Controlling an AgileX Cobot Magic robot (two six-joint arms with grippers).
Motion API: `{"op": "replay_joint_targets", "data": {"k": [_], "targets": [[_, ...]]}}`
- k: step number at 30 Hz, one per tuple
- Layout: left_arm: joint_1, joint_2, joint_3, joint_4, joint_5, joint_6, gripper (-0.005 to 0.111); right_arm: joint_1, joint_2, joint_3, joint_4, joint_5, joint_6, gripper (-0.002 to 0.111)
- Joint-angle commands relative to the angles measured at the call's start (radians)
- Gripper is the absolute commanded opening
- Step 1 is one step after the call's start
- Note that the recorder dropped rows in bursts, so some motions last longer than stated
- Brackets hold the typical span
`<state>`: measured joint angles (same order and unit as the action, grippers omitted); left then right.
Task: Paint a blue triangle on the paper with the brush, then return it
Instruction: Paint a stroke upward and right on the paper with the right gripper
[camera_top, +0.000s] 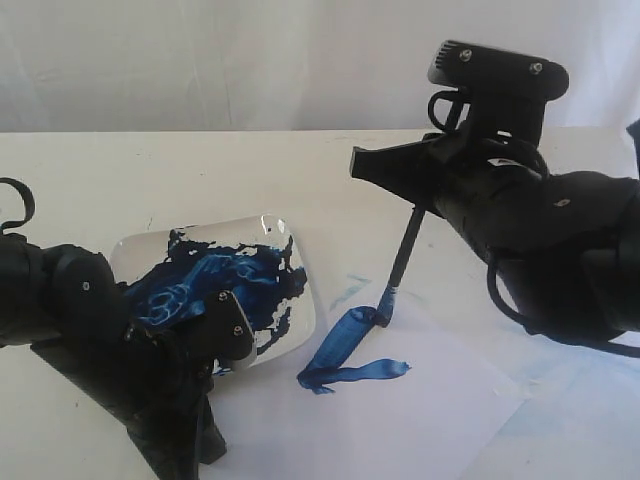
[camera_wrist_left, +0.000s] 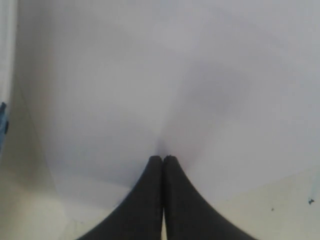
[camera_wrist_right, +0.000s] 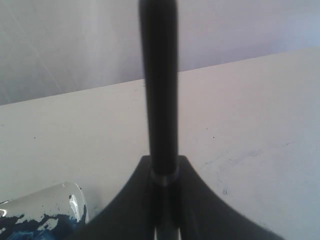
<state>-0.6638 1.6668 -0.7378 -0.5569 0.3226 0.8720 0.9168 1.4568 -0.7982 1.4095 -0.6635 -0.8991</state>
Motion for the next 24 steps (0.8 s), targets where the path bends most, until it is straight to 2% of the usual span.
{"op": "replay_joint_targets", "data": {"k": [1, 24], "targets": [[-0.007, 0.016, 0.009, -0.003, 0.015, -0.004, 0.0, 0.002, -0.012, -0.002, 0.045, 0.009, -0.05, 0.0], [-0.007, 0.016, 0.009, -0.003, 0.021, -0.004, 0.0, 0.002, -0.091, 0.008, 0.321, 0.005, -0.317, 0.0]]}}
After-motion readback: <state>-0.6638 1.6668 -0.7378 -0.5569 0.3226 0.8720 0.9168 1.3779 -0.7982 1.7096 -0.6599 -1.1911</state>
